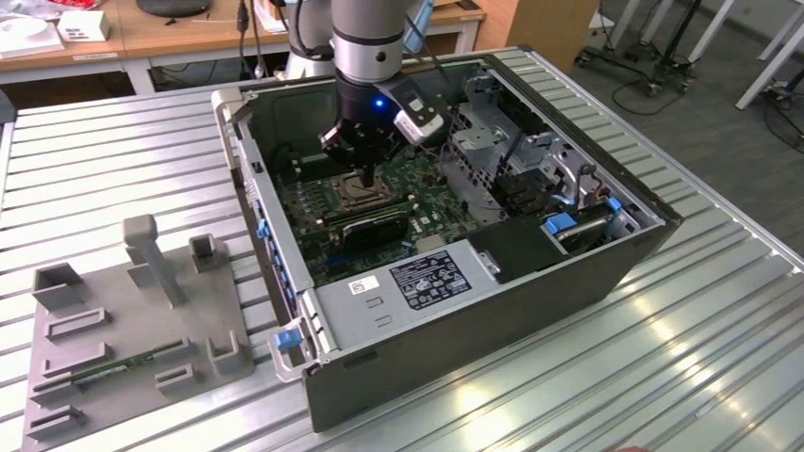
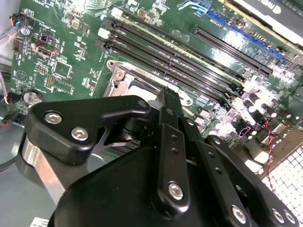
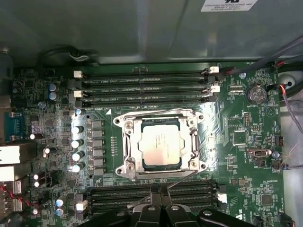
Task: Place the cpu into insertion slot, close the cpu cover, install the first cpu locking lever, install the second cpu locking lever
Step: 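Install the second cpu locking lever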
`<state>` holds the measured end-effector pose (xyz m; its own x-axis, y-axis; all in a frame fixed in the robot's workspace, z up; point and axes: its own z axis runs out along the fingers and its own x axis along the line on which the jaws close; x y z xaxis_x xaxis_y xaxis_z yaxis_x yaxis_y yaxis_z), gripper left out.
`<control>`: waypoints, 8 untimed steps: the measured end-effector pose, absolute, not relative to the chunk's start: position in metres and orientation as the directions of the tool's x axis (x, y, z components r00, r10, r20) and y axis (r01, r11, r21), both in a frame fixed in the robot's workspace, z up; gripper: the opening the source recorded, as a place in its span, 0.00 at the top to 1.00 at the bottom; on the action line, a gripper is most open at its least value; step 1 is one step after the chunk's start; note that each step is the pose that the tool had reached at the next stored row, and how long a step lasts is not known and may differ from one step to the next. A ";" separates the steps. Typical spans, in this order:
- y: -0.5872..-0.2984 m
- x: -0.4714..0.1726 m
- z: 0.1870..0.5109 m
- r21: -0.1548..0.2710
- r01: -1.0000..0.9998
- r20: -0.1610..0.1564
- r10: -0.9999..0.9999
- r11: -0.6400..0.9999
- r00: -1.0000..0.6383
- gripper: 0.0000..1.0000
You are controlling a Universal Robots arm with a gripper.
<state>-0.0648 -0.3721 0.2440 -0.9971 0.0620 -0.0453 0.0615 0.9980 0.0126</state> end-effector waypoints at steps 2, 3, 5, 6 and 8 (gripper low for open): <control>-0.372 -0.066 0.243 0.013 0.061 -0.047 0.062 0.998 -0.997 0.89; -0.372 -0.067 0.243 0.013 0.061 -0.048 0.062 0.998 -0.997 0.89; -0.372 -0.069 0.242 0.013 0.061 -0.049 0.062 0.998 -0.997 0.89; -0.372 -0.070 0.242 0.013 0.061 -0.050 0.062 0.998 -0.997 0.89; -0.372 -0.072 0.240 0.013 0.061 -0.051 0.062 0.998 -0.997 0.89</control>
